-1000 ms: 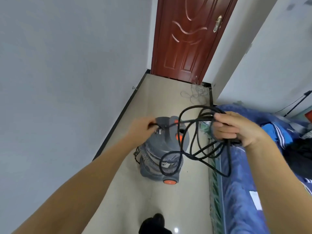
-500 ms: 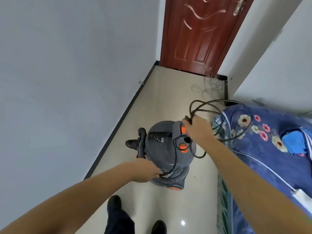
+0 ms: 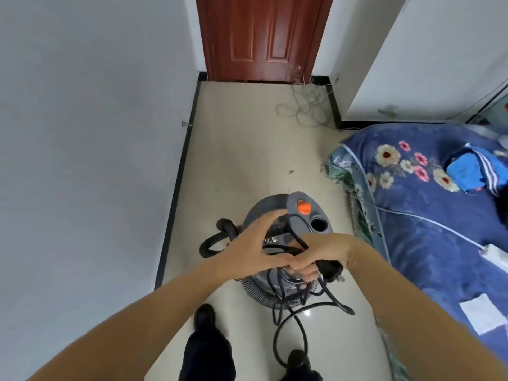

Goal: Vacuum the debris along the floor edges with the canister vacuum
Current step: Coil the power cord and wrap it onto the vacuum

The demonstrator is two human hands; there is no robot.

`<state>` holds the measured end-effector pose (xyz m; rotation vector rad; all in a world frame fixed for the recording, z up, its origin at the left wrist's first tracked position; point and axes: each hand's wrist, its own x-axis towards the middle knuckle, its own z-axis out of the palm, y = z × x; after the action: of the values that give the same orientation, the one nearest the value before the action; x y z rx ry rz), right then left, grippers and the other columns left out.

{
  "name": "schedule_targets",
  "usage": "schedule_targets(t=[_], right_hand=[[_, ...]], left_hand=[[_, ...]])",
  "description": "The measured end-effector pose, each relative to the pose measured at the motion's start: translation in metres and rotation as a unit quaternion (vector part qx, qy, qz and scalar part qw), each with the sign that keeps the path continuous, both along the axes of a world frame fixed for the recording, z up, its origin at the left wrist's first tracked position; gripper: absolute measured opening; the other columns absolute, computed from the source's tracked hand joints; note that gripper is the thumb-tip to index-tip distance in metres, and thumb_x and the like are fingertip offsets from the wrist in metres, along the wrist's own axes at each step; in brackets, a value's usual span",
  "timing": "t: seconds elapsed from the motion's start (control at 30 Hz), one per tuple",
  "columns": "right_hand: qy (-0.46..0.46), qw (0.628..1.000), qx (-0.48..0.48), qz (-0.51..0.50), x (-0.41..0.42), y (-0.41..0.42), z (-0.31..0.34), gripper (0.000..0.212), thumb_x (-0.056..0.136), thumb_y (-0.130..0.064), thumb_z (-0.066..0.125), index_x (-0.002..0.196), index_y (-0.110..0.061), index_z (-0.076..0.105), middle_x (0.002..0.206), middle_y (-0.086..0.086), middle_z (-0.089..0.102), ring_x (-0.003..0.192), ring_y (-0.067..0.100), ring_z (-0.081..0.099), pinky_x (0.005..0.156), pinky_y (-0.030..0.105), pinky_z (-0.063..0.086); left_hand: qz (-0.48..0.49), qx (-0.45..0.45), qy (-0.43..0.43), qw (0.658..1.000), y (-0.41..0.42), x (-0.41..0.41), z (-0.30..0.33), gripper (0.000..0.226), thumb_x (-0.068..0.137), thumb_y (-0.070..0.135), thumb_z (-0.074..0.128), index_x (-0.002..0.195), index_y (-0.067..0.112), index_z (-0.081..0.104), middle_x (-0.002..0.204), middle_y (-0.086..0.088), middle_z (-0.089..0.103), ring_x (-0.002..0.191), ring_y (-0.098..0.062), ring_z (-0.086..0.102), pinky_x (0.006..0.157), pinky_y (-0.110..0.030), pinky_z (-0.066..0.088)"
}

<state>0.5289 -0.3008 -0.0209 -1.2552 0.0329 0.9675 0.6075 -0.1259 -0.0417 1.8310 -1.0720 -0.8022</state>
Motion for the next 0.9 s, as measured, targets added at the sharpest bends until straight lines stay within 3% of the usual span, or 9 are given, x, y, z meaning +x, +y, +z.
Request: schedule_targets(t=[0.07,0.13,0.3,0.4,0.5,0.67,0.73,0.8,0.9], right_hand=[[-0.002,1.000,-0.004,-0.005,0.014,0.002,0.001,0.019,0.079,-0.014,0.062,0.066,-0.004,0.054,0.047,-0.008,0.046,0.045,0.007,0.044,0.055,0.016,0.045],[-0.007,1.000,-0.002,-0.029,0.021,0.003,0.000,0.025,0.079,-0.017,0.061,0.071,0.006,0.052,0.047,-0.009,0.049,0.045,0.007,0.047,0.057,0.017,0.045],[-0.021,0.972,-0.062,-0.224,0.002,-0.012,-0.022,0.023,0.078,-0.024,0.066,0.056,-0.021,0.060,0.049,-0.006,0.054,0.049,0.008,0.052,0.059,0.017,0.044],[-0.021,0.914,-0.098,-0.392,-0.006,-0.018,-0.045,0.028,0.082,-0.023,0.068,0.057,-0.021,0.055,0.051,-0.006,0.053,0.052,0.008,0.052,0.060,0.014,0.044],[-0.017,0.860,-0.161,-0.484,0.002,-0.014,-0.069,0.019,0.082,-0.026,0.065,0.072,-0.014,0.056,0.054,-0.007,0.057,0.054,0.006,0.054,0.059,0.014,0.047],[0.020,0.735,-0.522,-0.432,0.016,0.005,-0.098,0.029,0.095,-0.039,0.050,0.107,-0.013,0.052,0.087,0.005,0.061,0.081,0.022,0.056,0.058,0.029,0.038],[0.049,0.695,-0.585,-0.416,0.021,0.019,-0.101,0.044,0.093,-0.050,0.043,0.115,-0.012,0.044,0.107,0.009,0.056,0.100,0.028,0.052,0.067,0.033,0.036],[0.060,0.700,-0.584,-0.407,0.024,0.030,-0.104,0.065,0.081,-0.066,0.047,0.121,-0.014,0.039,0.120,0.005,0.047,0.113,0.026,0.046,0.079,0.038,0.038],[0.084,0.777,-0.495,-0.380,0.019,0.031,-0.111,0.094,0.067,-0.069,0.062,0.138,-0.019,0.025,0.134,0.003,0.036,0.126,0.023,0.038,0.100,0.046,0.038]], left_hand=[[-0.083,0.027,0.098,0.991,-0.003,0.019,-0.001,0.067,0.080,0.033,0.073,0.135,0.040,0.035,0.132,0.019,0.044,0.126,0.005,0.040,0.108,-0.018,0.033],[-0.130,0.016,0.101,0.986,-0.011,0.038,-0.003,0.049,0.079,0.022,0.075,0.123,0.021,0.053,0.110,0.018,0.055,0.107,0.013,0.049,0.096,-0.009,0.039],[-0.222,0.125,0.205,0.945,-0.038,0.061,-0.019,0.014,0.085,0.017,0.067,0.095,0.024,0.061,0.086,0.012,0.063,0.075,0.016,0.056,0.070,-0.002,0.043],[-0.095,0.151,0.280,0.944,-0.050,0.054,-0.047,0.005,0.086,0.007,0.058,0.089,0.009,0.060,0.075,0.001,0.062,0.072,-0.005,0.058,0.073,-0.018,0.042],[0.053,0.140,0.384,0.911,-0.062,0.043,-0.069,0.022,0.090,0.002,0.046,0.071,0.015,0.047,0.049,0.011,0.050,0.050,-0.005,0.048,0.061,-0.020,0.039],[0.173,0.120,0.485,0.849,-0.076,0.036,-0.097,0.032,0.089,-0.003,0.041,0.064,0.017,0.036,0.049,0.005,0.034,0.045,-0.010,0.034,0.060,-0.026,0.031],[0.224,0.097,0.517,0.820,-0.084,0.030,-0.101,0.030,0.087,-0.004,0.040,0.064,0.014,0.041,0.053,0.001,0.037,0.053,-0.014,0.037,0.061,-0.026,0.034],[0.268,0.082,0.558,0.781,-0.091,0.030,-0.102,0.025,0.087,-0.003,0.039,0.069,0.008,0.052,0.055,-0.001,0.050,0.059,-0.016,0.046,0.061,-0.025,0.041],[0.269,0.083,0.616,0.735,-0.096,0.037,-0.104,0.023,0.087,-0.001,0.037,0.074,0.007,0.053,0.056,-0.002,0.046,0.055,-0.014,0.041,0.058,-0.023,0.040]])
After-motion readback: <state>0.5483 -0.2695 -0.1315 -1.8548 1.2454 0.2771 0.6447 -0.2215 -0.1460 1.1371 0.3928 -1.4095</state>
